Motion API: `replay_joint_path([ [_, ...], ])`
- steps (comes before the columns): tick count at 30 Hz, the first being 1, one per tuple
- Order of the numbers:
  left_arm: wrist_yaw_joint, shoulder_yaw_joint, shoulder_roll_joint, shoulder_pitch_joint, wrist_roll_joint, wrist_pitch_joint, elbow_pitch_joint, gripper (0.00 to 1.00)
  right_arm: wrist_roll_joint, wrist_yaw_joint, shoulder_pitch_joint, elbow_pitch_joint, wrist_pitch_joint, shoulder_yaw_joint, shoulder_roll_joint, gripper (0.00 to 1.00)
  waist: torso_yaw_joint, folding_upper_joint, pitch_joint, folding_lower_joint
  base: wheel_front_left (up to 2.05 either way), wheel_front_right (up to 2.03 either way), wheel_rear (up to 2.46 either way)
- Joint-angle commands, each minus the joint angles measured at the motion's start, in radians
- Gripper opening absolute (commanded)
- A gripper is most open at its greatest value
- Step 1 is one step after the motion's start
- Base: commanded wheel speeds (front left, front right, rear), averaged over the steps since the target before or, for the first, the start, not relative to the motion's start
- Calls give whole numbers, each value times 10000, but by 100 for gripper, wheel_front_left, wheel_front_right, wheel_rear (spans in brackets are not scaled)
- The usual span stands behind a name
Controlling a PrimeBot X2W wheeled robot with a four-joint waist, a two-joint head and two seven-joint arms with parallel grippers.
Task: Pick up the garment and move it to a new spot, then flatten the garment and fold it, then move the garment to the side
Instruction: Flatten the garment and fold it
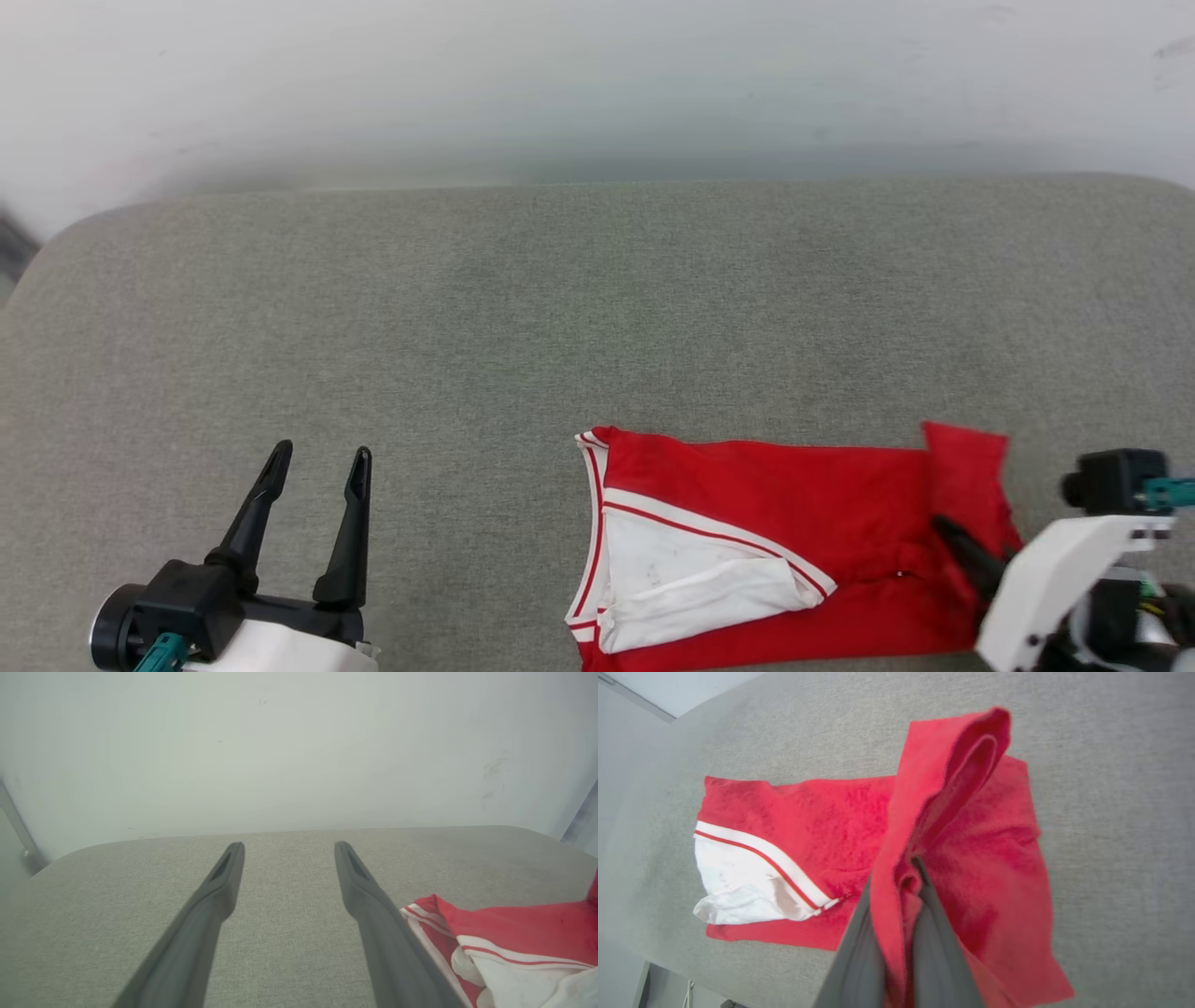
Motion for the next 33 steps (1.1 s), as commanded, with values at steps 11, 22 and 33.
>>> replay_joint_path([
  [11,-13,-77,94,-44,-119,-32,68,100,666,-4,-391,-386,287,1620,1031,0,356,-1,50,0,0,0,0],
  [22,-13,-151,48,-215,-167,-30,171,100,2090,-4,-1122,1122,-1268,3332,1052,0,777,-1,224,0,0,0,0],
  [33,-13,-75,8,-121,-157,-30,245,100,2360,-2,-1758,2236,-2339,5068,1055,100,836,-1,236,0,0,0,0],
])
